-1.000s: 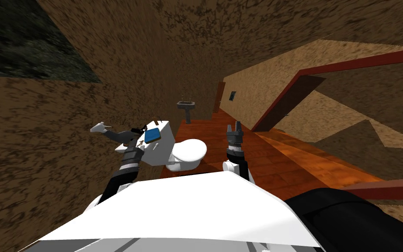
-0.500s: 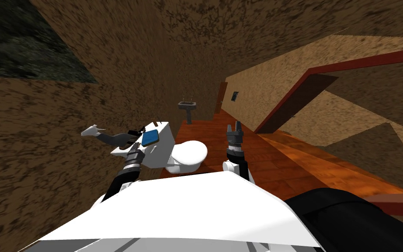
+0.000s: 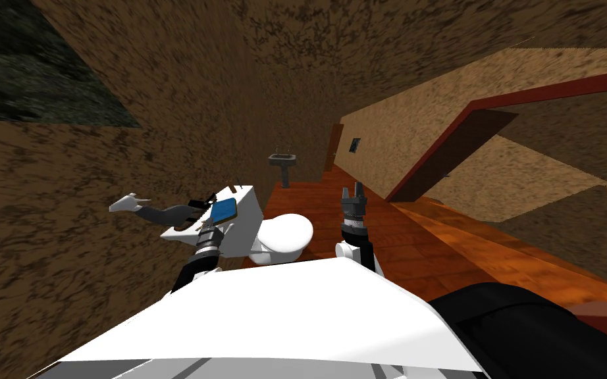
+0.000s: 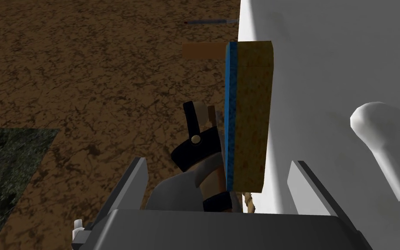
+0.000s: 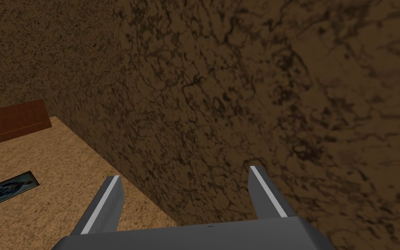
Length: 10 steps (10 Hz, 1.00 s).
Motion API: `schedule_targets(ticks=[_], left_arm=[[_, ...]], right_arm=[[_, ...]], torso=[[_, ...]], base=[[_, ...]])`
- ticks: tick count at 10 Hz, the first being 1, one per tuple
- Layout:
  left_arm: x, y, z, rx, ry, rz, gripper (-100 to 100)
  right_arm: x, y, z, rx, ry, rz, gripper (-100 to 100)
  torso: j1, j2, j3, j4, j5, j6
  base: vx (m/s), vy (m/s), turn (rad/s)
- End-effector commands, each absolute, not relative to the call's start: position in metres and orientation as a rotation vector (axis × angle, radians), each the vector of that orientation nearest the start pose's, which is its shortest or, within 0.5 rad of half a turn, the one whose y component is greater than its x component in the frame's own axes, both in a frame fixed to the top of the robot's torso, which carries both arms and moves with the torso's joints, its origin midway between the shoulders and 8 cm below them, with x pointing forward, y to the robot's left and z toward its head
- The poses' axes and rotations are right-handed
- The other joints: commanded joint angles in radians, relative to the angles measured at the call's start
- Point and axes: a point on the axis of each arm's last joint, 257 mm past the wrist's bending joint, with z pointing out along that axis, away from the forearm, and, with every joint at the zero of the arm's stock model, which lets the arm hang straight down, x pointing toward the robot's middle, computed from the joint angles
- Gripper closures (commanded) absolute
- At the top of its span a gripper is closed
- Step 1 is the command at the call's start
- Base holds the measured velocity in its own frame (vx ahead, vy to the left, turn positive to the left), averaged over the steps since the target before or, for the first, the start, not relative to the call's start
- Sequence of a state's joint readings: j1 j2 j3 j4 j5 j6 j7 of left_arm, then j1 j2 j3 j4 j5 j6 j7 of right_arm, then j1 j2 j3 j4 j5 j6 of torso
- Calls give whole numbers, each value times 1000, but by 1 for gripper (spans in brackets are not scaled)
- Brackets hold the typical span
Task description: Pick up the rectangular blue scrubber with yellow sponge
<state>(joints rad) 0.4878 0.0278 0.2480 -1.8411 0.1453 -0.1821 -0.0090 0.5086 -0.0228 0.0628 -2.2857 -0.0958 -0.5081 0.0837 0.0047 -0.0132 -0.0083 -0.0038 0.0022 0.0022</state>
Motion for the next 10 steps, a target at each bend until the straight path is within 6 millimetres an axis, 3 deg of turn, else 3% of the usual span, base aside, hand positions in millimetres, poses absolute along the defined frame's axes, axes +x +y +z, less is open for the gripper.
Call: schedule_targets(ticks=[1, 2, 3, 4, 6, 7, 8, 10], left_arm=[[367, 427, -249, -1357, 900, -901, -100], [366, 428, -248, -1348, 907, -898, -100], [367, 428, -248, -1350, 907, -899, 0], [384, 424, -245, -1314, 916, -932, -100], [401, 419, -251, -1324, 915, -953, -100], [400, 419, -261, -1341, 925, -945, -100], [416, 416, -249, -1291, 927, -979, -100], [434, 410, -257, -1306, 931, -997, -100]], right_arm=[[343, -269, 25, 677, 592, 1346, 0], [343, -269, 25, 677, 592, 1346, 0], [343, -269, 25, 677, 592, 1346, 0], [343, -269, 25, 677, 592, 1346, 0], [343, -269, 25, 677, 592, 1347, 0], [343, -269, 25, 677, 592, 1347, 0], [343, -269, 25, 677, 592, 1346, 0], [343, -269, 25, 677, 592, 1347, 0]], torso=[[0, 0, 0, 0, 0, 0], [0, 1, 1, 0, 0, 0], [0, 2, 1, 1, 0, 0], [0, 3, 2, 1, 0, 0], [-3, 7, 4, 2, -1, 0], [-2, 6, 4, 1, -1, 0], [0, 5, 3, 1, 0, 0], [-2, 7, 4, 2, -1, 0]], base=[[36, -1, 0], [14, -2, 0], [0, 0, 0], [-54, -41, 215], [-51, -44, 44], [-5, 1, -20], [-51, -28, 236], [-49, -37, 37]])
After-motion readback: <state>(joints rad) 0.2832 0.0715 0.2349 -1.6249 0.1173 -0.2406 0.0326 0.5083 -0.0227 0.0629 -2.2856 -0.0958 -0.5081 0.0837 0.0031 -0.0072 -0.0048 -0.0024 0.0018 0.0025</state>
